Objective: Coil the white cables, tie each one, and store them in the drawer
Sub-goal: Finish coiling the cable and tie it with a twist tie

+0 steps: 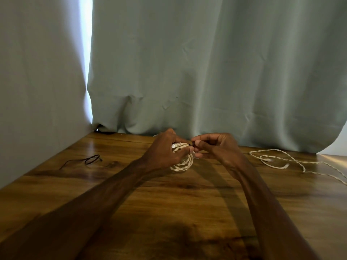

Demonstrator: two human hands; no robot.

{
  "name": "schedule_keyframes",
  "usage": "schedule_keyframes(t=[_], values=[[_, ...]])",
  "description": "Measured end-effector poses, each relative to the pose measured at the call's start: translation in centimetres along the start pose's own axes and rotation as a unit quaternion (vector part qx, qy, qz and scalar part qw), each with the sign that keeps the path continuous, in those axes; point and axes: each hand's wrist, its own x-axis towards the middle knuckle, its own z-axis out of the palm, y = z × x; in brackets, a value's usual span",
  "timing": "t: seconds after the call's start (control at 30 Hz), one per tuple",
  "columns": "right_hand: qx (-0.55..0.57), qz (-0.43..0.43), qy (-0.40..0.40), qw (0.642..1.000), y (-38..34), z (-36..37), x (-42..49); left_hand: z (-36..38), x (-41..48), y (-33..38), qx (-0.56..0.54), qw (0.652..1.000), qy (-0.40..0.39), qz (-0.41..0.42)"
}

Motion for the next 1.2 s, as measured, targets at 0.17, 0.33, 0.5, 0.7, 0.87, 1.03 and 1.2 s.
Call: schedule_keyframes(t=[0.17,0.33,0.5,0.7,0.87,1.03,1.2], values=[[0.046,0.037,-0.017,0.998,-0.1,-0.5,-0.3,-0.1,0.0,0.6,0.005,1.000,-0.010,0.007],[0.061,0.038,-0.015,0.997,-0.1,-0.6,-0.3,-0.4,-0.1,0.9,0.002,1.000,-0.008,0.009],[0.014,0.015,0.002,1.000,0.2,-0.1,0.1,-0.5,-0.1,1.0,0.002,1.000,-0.004,0.007],[-0.043,-0.009,-0.003,0.999,0.4,0.3,0.3,-0.4,0.0,1.0,0.004,1.000,0.002,0.010],[-0.047,-0.021,-0.010,0.999,0.2,0.0,0.2,-0.4,0.0,0.9,0.001,1.000,-0.002,0.002],[-0.027,-0.011,0.001,1.000,0.1,-0.1,-0.1,-0.4,0.0,0.7,0.001,1.000,-0.005,-0.011],[-0.017,0.014,-0.009,1.000,-0.1,-0.3,-0.2,-0.7,-0.1,1.0,0.007,1.000,-0.012,-0.007]])
